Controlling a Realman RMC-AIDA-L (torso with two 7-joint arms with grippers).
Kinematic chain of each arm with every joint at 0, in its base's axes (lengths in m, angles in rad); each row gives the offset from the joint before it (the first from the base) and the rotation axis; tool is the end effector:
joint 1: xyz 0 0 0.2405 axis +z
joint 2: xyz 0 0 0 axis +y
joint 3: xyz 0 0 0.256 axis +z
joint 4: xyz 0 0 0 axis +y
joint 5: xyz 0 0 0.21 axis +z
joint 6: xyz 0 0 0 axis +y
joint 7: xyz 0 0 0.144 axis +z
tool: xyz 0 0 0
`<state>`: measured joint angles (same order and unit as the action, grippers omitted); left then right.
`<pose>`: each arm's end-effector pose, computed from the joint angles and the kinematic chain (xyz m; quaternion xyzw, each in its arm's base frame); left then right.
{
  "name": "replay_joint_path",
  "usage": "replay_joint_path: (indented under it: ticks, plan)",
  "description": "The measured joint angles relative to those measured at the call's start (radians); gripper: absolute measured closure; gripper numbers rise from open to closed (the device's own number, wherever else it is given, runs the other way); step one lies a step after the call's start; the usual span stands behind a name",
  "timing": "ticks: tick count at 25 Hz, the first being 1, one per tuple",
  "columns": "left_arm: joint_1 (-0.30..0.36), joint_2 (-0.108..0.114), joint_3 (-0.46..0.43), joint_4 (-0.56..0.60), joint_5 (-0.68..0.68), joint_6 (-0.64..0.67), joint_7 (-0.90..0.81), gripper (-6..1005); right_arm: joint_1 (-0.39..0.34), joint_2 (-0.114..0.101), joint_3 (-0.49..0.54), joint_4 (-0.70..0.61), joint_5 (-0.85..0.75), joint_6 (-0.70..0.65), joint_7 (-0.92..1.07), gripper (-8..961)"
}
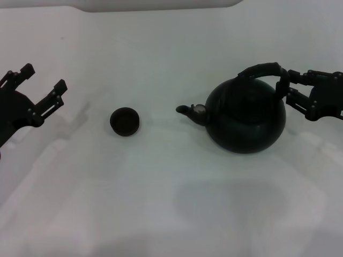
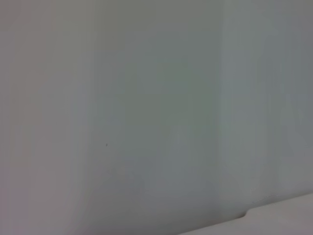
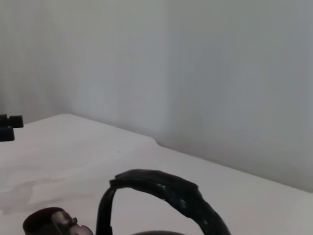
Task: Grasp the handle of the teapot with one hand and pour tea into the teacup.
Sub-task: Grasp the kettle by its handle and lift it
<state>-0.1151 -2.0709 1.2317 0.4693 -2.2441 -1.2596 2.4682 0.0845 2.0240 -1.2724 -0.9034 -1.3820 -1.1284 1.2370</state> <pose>-0.3444 0.2572 -0.0053 -0.8173 -0.2087 -0.3108 0.4380 0.3172 0.2837 0.0137 -0.8951 0.2252 0.2207 0.3152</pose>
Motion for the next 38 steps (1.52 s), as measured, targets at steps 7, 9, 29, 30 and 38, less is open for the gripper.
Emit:
replay_joint_path:
  ticks: [7,9,29,30,38]
  plan:
    - [0.000,0.000,0.000,-0.003,-0.001,0.000,0.000,188,0.000,-0.001,-0.027,0.013,0.060,-0.001,-0.053,622]
    - [0.000,0.000,0.000,-0.004,-0.001,0.000,0.000,188,0.000,-0.001,-0.027,0.014,0.063,-0.002,-0.057,694]
    - [0.019,0.002,-0.070,-0.026,-0.001,-0.007,0.000,189,0.020,0.000,-0.064,0.067,0.256,-0.006,-0.166,790]
    - [0.022,0.002,-0.075,-0.029,0.000,-0.005,0.000,189,0.025,-0.001,-0.065,0.066,0.260,-0.006,-0.164,792]
    - [0.046,-0.001,-0.161,-0.101,-0.006,0.003,0.070,195,0.063,0.003,-0.110,0.046,0.315,0.053,-0.188,796]
